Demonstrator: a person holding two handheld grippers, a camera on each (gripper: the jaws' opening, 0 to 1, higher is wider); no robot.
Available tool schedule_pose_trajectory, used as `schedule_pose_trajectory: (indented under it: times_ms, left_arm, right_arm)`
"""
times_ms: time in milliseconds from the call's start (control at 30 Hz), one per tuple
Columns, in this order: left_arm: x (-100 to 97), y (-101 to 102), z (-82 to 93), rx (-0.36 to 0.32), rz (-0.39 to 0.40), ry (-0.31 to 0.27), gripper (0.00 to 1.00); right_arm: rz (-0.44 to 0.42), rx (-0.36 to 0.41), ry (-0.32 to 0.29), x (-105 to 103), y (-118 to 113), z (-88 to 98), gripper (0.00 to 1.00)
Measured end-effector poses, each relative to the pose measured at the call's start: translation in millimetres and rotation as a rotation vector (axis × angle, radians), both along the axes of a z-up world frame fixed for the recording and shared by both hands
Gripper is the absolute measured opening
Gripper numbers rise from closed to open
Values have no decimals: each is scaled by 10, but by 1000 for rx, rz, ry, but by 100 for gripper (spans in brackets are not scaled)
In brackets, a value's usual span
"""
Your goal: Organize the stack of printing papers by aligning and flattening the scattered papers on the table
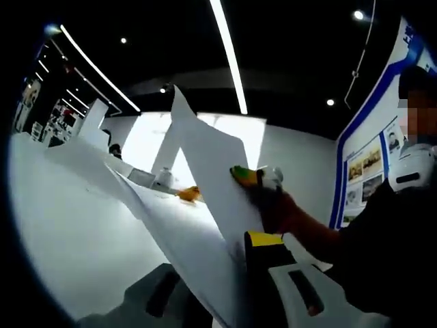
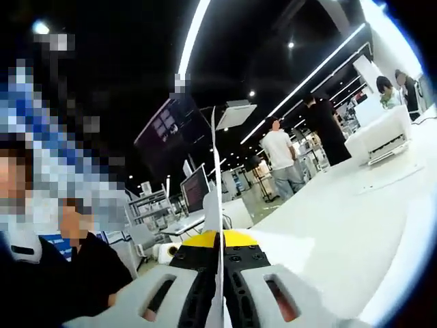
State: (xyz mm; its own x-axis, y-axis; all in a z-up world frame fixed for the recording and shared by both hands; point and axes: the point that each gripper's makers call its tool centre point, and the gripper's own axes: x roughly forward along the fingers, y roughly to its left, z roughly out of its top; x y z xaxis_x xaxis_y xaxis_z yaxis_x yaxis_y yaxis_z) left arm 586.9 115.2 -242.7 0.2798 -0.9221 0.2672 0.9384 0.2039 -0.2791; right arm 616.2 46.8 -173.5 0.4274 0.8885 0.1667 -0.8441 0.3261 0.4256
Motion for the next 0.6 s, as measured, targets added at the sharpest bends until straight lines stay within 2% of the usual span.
schedule_pose_trajectory:
  times_ms: [233, 600]
  left_arm:
    - [-7, -3, 5, -2, -1, 1, 18]
    - [-47, -15, 28, -15, -23, -1, 20]
  right_arm:
    - [13, -8, 13, 4, 75, -53, 0]
    - [3, 16, 27, 67, -47, -34, 0]
